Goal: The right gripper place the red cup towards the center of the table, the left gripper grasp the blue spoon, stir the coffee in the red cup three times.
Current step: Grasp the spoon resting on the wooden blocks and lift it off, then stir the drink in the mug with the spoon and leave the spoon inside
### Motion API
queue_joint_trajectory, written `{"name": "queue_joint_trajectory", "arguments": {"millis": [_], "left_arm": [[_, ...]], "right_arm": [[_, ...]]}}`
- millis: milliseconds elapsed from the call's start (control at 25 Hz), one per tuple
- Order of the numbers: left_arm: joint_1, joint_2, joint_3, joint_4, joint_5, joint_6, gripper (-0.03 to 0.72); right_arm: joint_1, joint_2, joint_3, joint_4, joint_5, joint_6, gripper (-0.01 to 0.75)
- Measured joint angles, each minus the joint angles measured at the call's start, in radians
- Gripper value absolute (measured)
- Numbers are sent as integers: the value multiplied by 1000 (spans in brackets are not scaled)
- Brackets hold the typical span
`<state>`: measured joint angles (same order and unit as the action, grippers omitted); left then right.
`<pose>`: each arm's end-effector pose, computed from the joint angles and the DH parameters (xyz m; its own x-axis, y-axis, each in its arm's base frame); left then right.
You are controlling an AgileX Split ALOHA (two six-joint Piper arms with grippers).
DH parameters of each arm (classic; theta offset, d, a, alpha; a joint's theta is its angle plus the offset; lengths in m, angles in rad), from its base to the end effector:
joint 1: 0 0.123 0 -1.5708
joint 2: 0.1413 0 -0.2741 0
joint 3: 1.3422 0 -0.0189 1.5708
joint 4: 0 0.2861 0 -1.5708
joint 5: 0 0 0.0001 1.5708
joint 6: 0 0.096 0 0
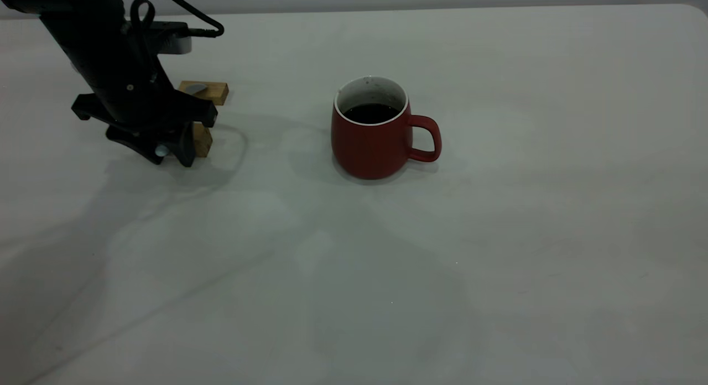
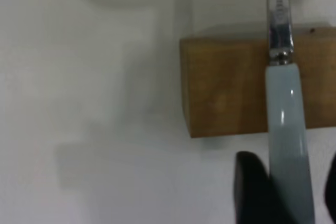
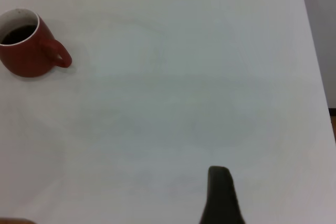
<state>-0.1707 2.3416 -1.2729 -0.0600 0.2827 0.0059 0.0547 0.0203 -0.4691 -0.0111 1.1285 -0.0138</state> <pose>0.4140 -0.0730 -0.0281 -0.9471 0.1108 -0.3011 0.1260 0.9915 -0.0316 0.0453 0.0015 0.2758 -0.5565 -0.0491 -0.8294 -0.0567 0.9982 -0.0210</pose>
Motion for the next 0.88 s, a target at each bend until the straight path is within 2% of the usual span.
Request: {"name": "queue_joint_trajectory", "arguments": {"millis": [120, 240, 440, 640, 720, 880], "left_arm": [[0, 0, -1, 0, 10, -30, 155], [0, -14, -40, 0, 114, -66, 150], [0, -106, -218, -137, 473, -171, 150], [0, -149, -355, -487, 827, -439, 150], [0, -148, -376, -656, 885, -594, 150], [-22, -145, -383, -971, 885, -843, 150]], "right_arm": [[0, 0, 0, 0, 0, 0, 591], [0, 0, 0, 0, 0, 0, 591], [0, 0, 0, 0, 0, 0, 591], [0, 0, 0, 0, 0, 0, 591], [0, 0, 0, 0, 0, 0, 591], [0, -1, 0, 0, 0, 0, 591]]}}
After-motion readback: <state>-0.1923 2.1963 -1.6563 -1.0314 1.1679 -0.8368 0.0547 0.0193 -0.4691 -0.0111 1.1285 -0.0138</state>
